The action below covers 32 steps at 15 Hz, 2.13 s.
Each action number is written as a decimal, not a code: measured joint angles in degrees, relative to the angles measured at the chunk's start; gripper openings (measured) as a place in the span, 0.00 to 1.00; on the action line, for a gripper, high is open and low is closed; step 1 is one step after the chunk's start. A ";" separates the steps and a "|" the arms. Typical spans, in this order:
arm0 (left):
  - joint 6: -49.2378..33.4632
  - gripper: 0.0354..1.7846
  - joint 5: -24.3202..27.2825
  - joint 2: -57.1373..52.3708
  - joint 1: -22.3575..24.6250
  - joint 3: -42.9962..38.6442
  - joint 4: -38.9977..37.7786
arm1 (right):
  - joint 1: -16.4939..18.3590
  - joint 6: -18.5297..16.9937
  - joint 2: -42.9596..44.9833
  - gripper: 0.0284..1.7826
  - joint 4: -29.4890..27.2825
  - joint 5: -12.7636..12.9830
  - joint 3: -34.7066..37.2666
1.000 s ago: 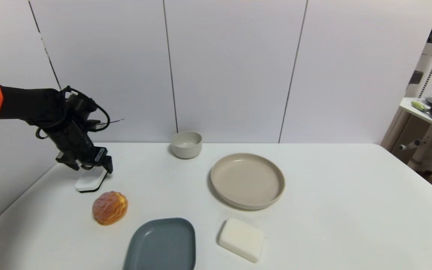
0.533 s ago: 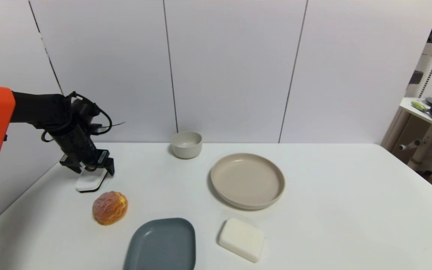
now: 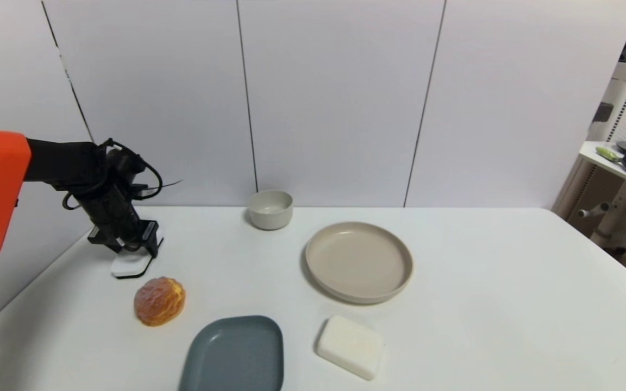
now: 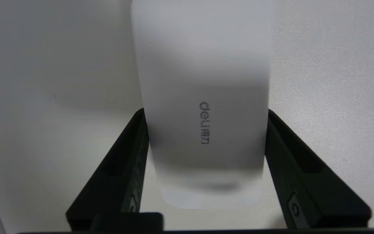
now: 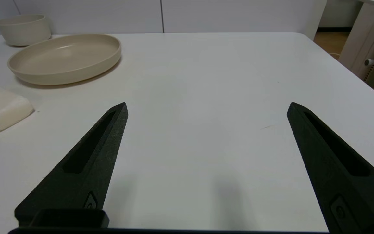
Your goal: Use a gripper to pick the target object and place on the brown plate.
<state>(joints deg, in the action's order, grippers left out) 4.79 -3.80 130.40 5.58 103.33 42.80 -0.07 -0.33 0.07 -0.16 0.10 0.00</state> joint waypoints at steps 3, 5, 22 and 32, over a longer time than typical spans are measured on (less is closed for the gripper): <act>0.27 0.56 0.06 0.09 0.09 -0.27 0.05 | 0.02 -0.02 0.00 0.95 0.00 -0.02 0.00; 0.46 0.56 0.28 -0.16 0.06 -0.52 0.46 | 0.02 0.00 0.00 0.95 0.00 0.00 0.00; 0.83 0.56 8.98 -8.19 -43.29 5.66 -9.64 | 0.02 -0.02 0.00 0.95 0.00 0.01 0.00; 0.90 0.69 8.98 4.30 -46.09 9.00 -21.55 | 0.02 0.00 0.00 0.95 0.00 0.01 0.00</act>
<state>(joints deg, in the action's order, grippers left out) 5.69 5.18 134.71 -40.51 112.32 21.25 -0.05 -0.33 0.07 -0.16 0.11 0.00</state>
